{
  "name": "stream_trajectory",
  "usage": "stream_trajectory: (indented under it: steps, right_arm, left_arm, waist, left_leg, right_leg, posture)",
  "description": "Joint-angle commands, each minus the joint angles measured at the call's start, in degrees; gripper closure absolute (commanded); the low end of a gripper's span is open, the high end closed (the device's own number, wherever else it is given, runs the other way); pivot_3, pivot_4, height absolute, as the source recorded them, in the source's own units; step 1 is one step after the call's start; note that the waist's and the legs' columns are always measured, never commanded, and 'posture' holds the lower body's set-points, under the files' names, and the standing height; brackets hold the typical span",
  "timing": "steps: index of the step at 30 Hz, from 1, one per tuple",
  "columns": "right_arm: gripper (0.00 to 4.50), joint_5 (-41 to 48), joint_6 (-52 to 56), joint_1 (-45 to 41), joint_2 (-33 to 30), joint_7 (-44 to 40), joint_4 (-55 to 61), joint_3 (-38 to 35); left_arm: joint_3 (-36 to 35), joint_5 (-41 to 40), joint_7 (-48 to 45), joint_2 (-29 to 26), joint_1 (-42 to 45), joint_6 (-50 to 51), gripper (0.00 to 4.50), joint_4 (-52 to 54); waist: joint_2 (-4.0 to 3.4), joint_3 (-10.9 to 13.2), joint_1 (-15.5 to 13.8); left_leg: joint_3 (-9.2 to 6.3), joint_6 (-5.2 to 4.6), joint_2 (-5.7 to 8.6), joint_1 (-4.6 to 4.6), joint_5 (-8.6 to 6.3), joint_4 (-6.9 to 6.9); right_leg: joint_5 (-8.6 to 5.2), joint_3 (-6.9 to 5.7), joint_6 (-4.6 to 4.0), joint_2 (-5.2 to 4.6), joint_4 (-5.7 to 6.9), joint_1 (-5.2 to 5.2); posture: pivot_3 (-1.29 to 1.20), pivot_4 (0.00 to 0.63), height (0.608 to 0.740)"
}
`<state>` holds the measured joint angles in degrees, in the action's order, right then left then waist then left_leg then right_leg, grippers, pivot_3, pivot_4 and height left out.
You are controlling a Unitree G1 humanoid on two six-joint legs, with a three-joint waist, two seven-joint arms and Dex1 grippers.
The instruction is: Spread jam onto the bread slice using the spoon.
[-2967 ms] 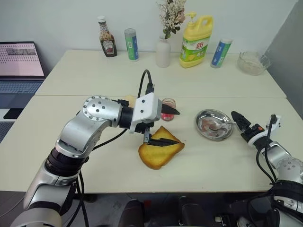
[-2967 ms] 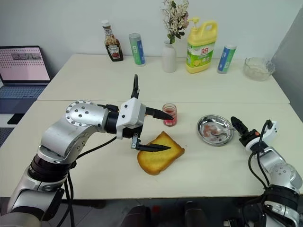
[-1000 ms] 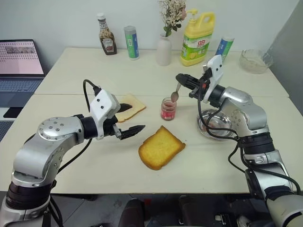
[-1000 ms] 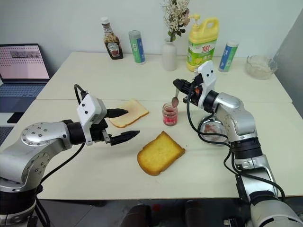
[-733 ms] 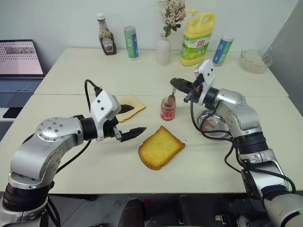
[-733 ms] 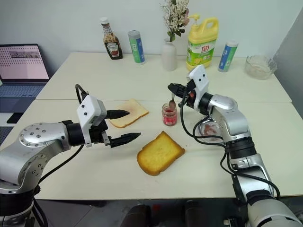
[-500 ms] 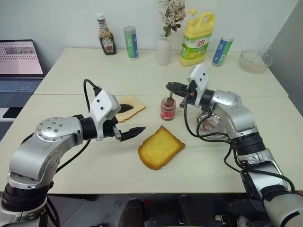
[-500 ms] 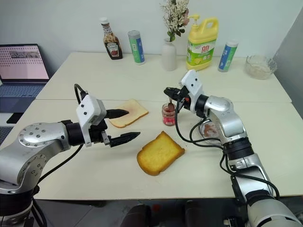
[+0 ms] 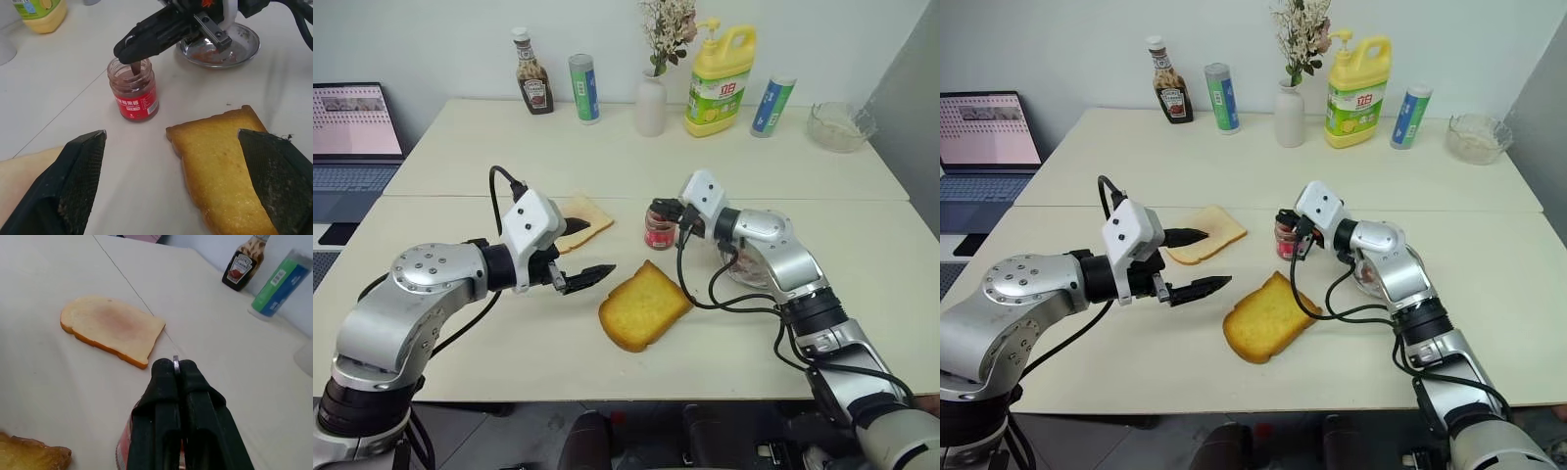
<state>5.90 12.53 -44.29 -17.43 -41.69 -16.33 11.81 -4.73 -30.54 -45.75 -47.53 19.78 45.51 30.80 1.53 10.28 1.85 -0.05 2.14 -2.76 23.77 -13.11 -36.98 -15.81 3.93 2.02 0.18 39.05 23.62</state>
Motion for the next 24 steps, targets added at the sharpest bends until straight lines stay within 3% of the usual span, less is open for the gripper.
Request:
stream_trajectory:
  steps: [1,24]
  right_arm:
    - [4.44,4.11,8.65,-1.13,1.63,1.42,1.76,-3.91]
    - [4.44,20.41,33.02,-5.53,11.74,14.89,1.84,-21.91]
  left_arm:
    - [-0.33,0.57,-0.26,-0.55,0.63,-1.84,0.0,-0.08]
    - [1.51,2.25,-0.53,-0.22,1.4,-4.07,0.0,-1.84]
  waist:
    - [0.01,0.0,0.0]
    - [0.01,-0.01,0.12]
  left_leg:
    - [-0.01,0.0,0.0,0.0,0.0,0.0]
    - [0.0,0.0,-0.01,-0.01,0.0,0.03]
  right_leg:
    - [0.0,-0.01,0.0,0.0,0.01,0.0]
    - [0.0,0.0,0.0,0.01,0.02,0.01]
  posture:
    - [0.0,0.15,0.74]
    - [0.0,0.15,0.74]
